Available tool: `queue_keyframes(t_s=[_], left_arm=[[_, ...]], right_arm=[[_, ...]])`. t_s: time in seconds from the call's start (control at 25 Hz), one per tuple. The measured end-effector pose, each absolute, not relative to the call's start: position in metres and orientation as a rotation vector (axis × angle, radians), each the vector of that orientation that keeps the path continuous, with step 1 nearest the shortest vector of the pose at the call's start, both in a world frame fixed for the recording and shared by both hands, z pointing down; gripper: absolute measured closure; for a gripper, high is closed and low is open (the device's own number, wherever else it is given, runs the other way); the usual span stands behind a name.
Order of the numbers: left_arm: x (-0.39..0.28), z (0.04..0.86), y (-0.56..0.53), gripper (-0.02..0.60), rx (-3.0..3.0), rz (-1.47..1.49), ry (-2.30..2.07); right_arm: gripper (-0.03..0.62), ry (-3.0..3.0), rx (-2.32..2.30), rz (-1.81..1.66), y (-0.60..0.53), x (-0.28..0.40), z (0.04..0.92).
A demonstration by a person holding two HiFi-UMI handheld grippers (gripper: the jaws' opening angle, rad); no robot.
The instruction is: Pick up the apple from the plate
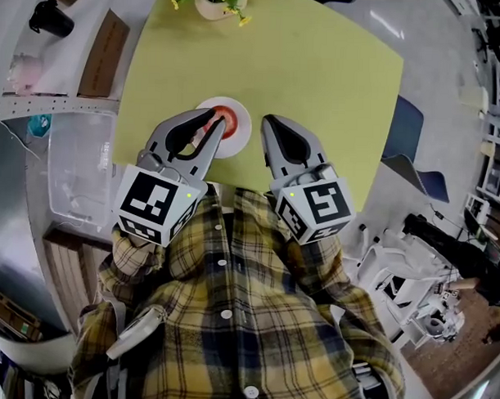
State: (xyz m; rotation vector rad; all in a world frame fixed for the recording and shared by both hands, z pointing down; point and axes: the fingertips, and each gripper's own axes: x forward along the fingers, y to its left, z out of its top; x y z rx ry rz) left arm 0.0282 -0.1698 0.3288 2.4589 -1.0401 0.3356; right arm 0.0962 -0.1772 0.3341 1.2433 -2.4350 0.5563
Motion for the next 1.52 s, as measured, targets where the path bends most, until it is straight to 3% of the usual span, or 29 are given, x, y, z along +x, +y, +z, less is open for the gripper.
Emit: queue_keyframes(t_s=[0.52,0.8,0.88,1.52], left_arm=[[0.043,0.37,-0.163,0.358,2.43,0.467,-0.959],[0.045,0.389,-0.161,0.318,2.403,0.51,-0.964],[0.044,0.395,-0.16,0.271,2.39,0.525,-0.969],[0.038,0.466,-0.165,0.202,2.32,0.643,-0.954]], right_arm=[[0.597,-2.406,1.256,0.614,-0.169,0.114,0.351],[0.597,-2.397,1.266,0.623,-0.175,0.121,0.359],[0.597,-2.395,1.274,0.627,-0.177,0.124,0.359],[0.597,-2.361,1.268,0.692,-0.195,0.123,0.399]])
